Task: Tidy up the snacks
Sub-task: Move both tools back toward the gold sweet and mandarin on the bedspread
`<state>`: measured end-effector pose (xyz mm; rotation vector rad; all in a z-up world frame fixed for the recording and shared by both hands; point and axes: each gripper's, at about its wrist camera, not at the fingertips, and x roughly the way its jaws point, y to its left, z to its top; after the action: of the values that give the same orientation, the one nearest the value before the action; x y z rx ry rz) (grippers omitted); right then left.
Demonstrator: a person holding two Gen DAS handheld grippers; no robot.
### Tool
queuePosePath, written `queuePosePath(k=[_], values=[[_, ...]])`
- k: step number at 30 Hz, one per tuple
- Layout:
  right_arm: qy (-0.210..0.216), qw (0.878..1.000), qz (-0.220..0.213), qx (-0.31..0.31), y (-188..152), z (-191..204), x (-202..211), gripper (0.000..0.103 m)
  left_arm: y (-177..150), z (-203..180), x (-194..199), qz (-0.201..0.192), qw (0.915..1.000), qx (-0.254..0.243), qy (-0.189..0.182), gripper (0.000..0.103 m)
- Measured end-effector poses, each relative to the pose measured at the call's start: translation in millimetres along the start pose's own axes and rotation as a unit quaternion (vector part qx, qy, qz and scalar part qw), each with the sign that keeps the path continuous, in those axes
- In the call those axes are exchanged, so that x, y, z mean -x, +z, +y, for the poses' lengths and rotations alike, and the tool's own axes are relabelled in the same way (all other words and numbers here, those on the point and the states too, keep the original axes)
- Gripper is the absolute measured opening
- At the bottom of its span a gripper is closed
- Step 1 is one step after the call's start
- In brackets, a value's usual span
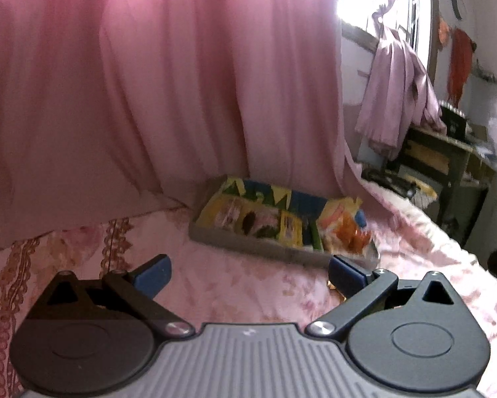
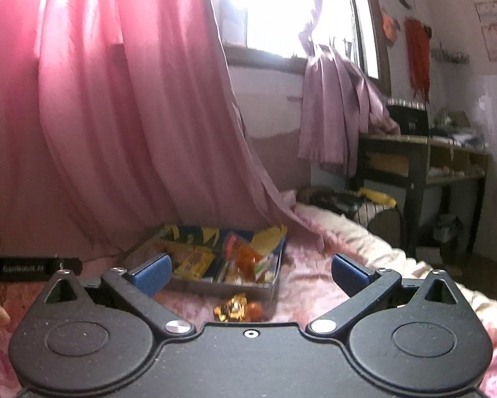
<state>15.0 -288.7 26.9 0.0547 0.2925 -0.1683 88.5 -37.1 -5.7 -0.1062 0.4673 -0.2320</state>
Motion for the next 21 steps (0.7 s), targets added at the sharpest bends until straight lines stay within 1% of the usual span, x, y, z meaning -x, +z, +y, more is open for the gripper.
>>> queuePosePath(k=[2,6,11,16,19,21], values=[[-0.002,1.000,0.019,-0.008,-2,-1,-3,0.102,-8,0,1,0.008,1.0000,-0.005,0.000,0.103],[-0.006,0.998,0.056,-0.026,-7,-3,-11,0.102,-17,-3,-3,0.042,0.9989,-0.017,-0.004,0.103],[-0.009,0.994,0.095,-0.047,-10,-8,-23,0.102,-24,-9,-11,0.062,0.9972,-0.039,-0.012,0.103],[0.005,0.985,0.158,-0.071,-15,-14,-45,0.102,-31,-13,-22,0.088,0.9948,-0.047,-0.019,0.103],[0.013,0.980,0.183,-0.073,-19,-13,-55,0.102,-34,-13,-31,0.104,0.9931,-0.047,-0.025,0.103],[0.020,0.977,0.196,-0.078,-20,-13,-60,0.102,-36,-13,-35,0.111,0.9925,-0.047,-0.021,0.103]])
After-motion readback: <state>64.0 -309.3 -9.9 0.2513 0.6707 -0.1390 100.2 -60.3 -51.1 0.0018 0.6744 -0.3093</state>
